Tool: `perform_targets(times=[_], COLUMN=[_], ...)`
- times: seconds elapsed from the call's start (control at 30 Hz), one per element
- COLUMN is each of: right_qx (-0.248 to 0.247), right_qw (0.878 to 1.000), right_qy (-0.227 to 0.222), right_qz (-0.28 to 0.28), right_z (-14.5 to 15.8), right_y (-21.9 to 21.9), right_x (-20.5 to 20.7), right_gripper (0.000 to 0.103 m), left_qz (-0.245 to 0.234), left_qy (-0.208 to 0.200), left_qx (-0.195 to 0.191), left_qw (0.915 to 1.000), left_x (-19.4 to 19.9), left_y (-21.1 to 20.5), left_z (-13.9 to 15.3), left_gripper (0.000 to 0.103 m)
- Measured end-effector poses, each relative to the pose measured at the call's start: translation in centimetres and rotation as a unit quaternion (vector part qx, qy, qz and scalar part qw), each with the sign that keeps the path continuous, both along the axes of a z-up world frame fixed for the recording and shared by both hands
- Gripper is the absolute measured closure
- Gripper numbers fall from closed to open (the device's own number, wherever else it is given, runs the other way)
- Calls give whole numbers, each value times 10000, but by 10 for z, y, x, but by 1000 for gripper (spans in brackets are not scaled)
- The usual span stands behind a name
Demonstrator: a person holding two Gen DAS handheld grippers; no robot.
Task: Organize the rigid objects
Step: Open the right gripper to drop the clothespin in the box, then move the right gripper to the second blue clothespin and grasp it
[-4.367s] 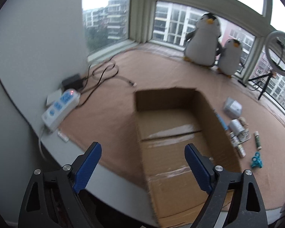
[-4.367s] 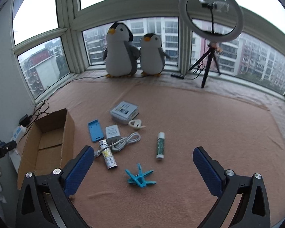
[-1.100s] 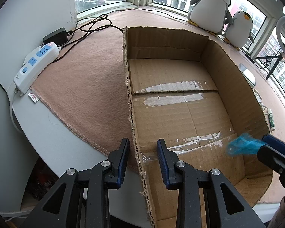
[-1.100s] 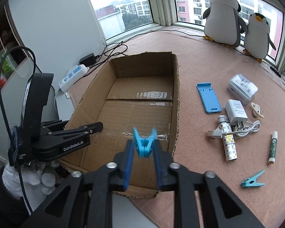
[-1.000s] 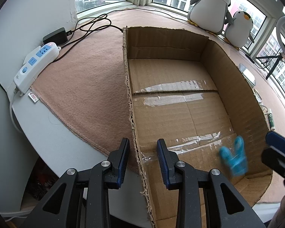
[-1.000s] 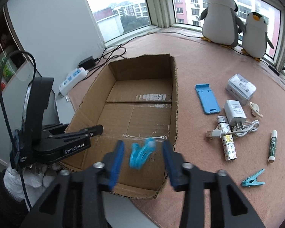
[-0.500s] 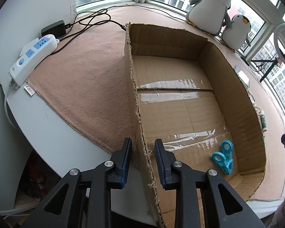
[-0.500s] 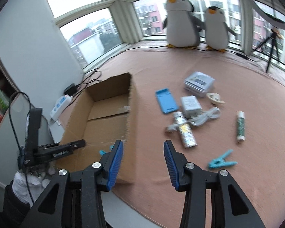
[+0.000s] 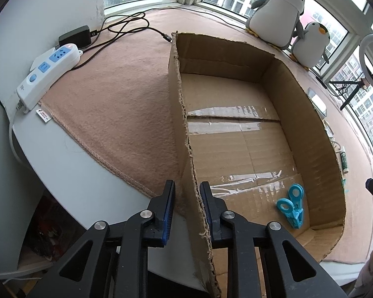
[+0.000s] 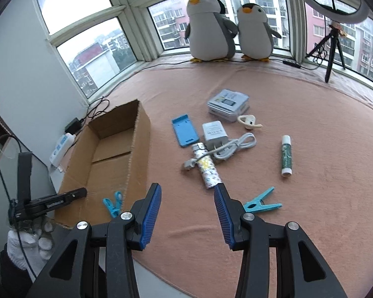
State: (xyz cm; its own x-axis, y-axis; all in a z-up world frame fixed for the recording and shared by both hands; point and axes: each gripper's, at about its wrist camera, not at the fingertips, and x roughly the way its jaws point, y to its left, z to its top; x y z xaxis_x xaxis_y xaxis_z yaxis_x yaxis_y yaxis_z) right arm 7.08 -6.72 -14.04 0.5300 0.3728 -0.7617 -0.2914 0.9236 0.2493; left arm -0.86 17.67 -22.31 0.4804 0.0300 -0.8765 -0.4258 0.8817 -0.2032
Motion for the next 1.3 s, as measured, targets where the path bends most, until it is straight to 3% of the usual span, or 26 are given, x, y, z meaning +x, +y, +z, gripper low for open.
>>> perform_targets(times=[0.37, 0.57, 0.97, 1.3], right_qx=[-321, -547, -201, -407], right_qw=[9967, 9922, 9935, 9909], right_qy=[-18, 419, 1027, 1042], right_qz=[-747, -1035, -441, -751], right_z=[0, -23, -51, -65], right_y=[-61, -101, -50, -44], right_x=[12, 19, 24, 46], right_gripper=[63, 56, 56, 56], left_qz=[20, 48, 58, 25], left_qy=[-24, -30, -22, 23], left_qx=[-17, -6, -9, 46], left_qw=[10000, 10000, 10000, 10000], left_x=[0, 1, 3, 5], left_y=[-1, 0, 0, 0], left_z=[-3, -4, -5, -4], left_gripper=[88, 88, 88, 88])
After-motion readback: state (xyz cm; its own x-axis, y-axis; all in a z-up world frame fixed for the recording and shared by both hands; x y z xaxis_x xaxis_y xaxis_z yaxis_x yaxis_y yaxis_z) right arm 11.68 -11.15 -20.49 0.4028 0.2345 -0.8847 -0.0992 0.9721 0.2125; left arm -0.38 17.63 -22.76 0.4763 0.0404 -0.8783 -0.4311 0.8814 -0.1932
